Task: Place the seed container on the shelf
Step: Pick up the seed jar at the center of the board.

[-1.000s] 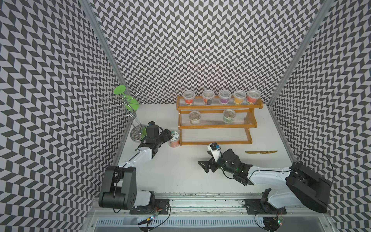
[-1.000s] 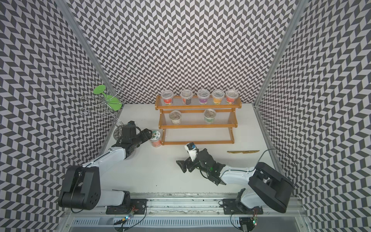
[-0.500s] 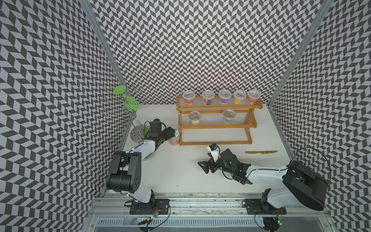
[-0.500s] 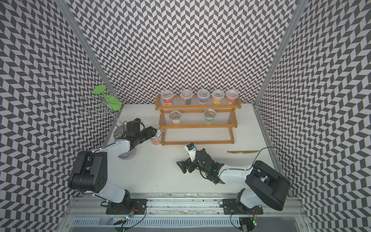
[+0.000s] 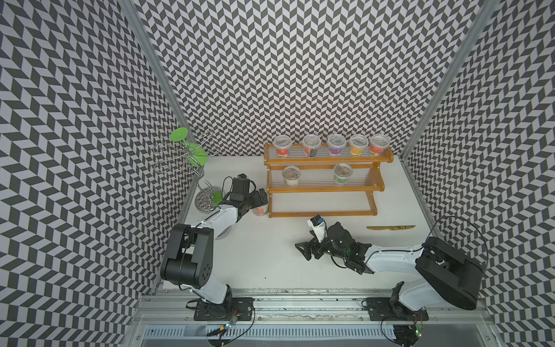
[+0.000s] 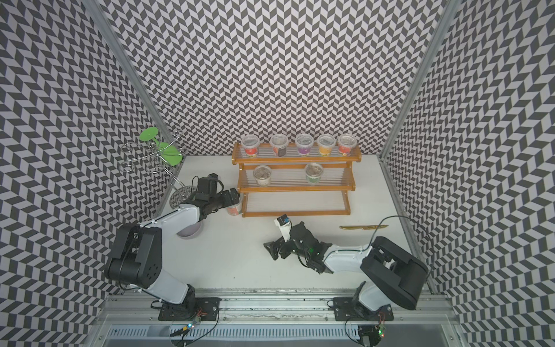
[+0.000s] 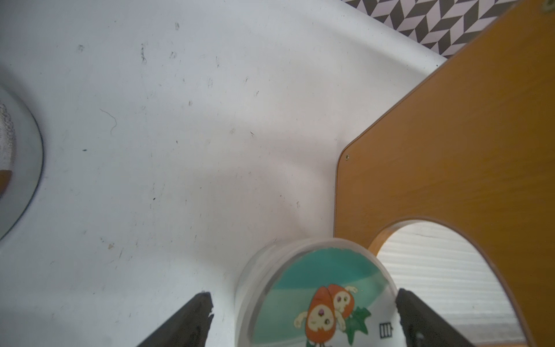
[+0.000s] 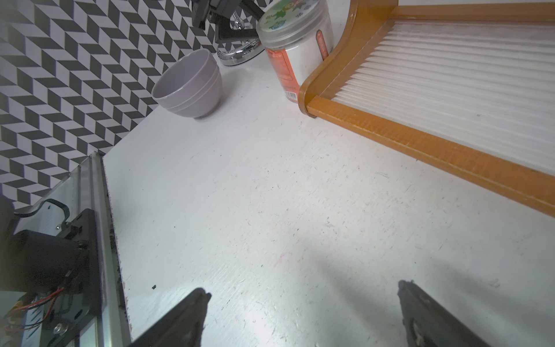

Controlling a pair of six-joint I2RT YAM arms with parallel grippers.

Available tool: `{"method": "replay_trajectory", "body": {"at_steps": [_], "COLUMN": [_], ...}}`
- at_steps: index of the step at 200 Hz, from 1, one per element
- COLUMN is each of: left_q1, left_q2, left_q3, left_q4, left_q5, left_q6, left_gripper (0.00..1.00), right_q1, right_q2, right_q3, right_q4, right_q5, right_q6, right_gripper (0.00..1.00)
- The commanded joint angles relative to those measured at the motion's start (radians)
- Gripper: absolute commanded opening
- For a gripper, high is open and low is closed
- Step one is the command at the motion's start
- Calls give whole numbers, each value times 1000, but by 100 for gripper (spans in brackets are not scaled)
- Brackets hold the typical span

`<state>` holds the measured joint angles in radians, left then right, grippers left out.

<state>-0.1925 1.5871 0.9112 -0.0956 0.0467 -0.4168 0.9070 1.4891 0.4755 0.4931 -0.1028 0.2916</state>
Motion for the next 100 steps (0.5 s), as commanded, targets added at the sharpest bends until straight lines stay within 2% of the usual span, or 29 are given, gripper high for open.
{"method": "replay_trajectory", "body": {"at_steps": [1,72,100], "left_q1": [-18,-56,-62], "left_q2": [-30,-34,-35], "left_q3": [-13,-36,-54], "left_q4": [-8,11,33], "left_q5": [-48,-94,-58], "left_q6": [47,77,90], "left_gripper": [99,100,100], "right_q1": [6,5,5], "right_q2": [16,9,7], "right_q3": [26,23,18], "right_q4": [10,-8,-8], "right_q5": [-6,-5,-5], "right_q6": [-13,-22,-20], "right_gripper": [100,99,99]}}
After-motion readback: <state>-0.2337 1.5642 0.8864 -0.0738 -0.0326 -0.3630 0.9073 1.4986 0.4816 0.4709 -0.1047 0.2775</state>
